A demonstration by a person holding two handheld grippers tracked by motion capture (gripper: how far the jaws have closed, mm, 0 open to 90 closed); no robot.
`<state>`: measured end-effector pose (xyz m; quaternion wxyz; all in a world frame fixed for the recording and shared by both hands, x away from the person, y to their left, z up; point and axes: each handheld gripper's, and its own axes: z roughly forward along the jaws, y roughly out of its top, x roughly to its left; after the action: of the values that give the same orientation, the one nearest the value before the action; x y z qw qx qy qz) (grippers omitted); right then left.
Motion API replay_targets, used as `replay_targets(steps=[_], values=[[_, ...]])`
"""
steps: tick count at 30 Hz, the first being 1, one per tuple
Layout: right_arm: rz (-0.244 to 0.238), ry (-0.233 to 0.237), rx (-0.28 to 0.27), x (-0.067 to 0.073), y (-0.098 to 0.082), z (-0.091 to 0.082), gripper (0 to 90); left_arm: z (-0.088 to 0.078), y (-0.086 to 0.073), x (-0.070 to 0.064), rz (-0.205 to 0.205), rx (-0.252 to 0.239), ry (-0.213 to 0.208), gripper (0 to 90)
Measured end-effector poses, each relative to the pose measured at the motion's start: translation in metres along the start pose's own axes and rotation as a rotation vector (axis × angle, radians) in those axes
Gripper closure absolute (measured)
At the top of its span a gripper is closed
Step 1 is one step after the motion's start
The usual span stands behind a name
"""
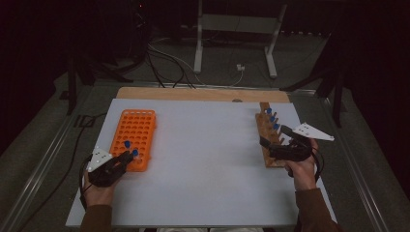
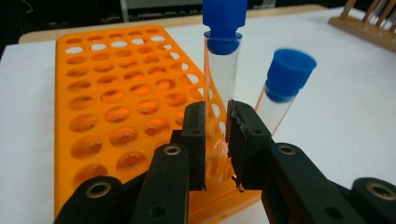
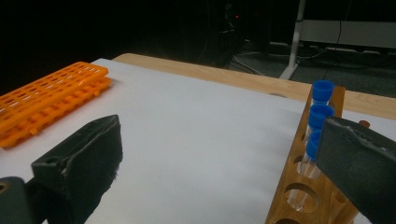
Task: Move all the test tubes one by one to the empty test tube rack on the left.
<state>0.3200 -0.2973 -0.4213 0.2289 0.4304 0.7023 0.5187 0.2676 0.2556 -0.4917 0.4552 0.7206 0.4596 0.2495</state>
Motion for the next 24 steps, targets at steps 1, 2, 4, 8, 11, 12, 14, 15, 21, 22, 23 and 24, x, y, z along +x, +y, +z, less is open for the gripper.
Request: replay_targets(steps=[1, 2, 4, 8, 11, 12, 14, 15, 21, 22, 23, 24], values=[[0.001, -0.001, 0.000, -0.0001, -0.0001, -0.0001, 1.1, 0.0002, -0.0005, 0.0001, 0.002, 0.008, 0.000, 78.1], [0.001, -0.001, 0.000, -0.0002, -0.0001, -0.0001, 1.1, 0.0002, -0.0008, 0.0002, -0.002, 0.009, 0.000, 78.1], [0.001, 0.000, -0.001, -0.0004, -0.0002, -0.0004, 1.1, -0.0001, -0.0009, 0.0004, -0.003, 0.012, -0.001, 78.1], [0.001, 0.000, -0.002, -0.0006, -0.0004, -0.0006, 1.1, 0.0003, -0.0024, 0.0001, 0.001, 0.028, 0.000, 78.2], [-0.003, 0.000, 0.001, -0.0003, -0.0007, -0.0004, 1.1, -0.0007, -0.0030, 0.0004, 0.000, 0.032, -0.003, 78.3], [-0.003, -0.001, 0.003, -0.0001, -0.0008, -0.0003, 1.1, -0.0009, -0.0033, 0.0002, 0.001, 0.032, -0.002, 78.3], [-0.003, 0.000, 0.004, -0.0001, -0.0009, -0.0002, 1.1, -0.0016, -0.0037, 0.0000, 0.005, 0.036, -0.002, 78.3], [-0.003, -0.001, 0.005, 0.0000, -0.0010, -0.0002, 1.1, -0.0018, -0.0038, -0.0001, 0.007, 0.037, -0.001, 78.3], [-0.003, 0.001, 0.005, 0.0001, -0.0015, -0.0002, 1.1, 0.0003, -0.0050, -0.0025, 0.028, 0.069, 0.003, 78.3], [-0.003, 0.001, 0.004, 0.0001, -0.0015, -0.0002, 1.1, 0.0018, -0.0054, -0.0034, 0.034, 0.080, 0.006, 78.3], [-0.003, 0.001, 0.005, 0.0001, -0.0015, -0.0002, 1.1, 0.0024, -0.0053, -0.0044, 0.046, 0.083, 0.007, 78.3], [-0.003, 0.002, 0.004, 0.0000, -0.0015, -0.0001, 1.1, 0.0029, -0.0047, -0.0052, 0.054, 0.087, 0.011, 78.2]])
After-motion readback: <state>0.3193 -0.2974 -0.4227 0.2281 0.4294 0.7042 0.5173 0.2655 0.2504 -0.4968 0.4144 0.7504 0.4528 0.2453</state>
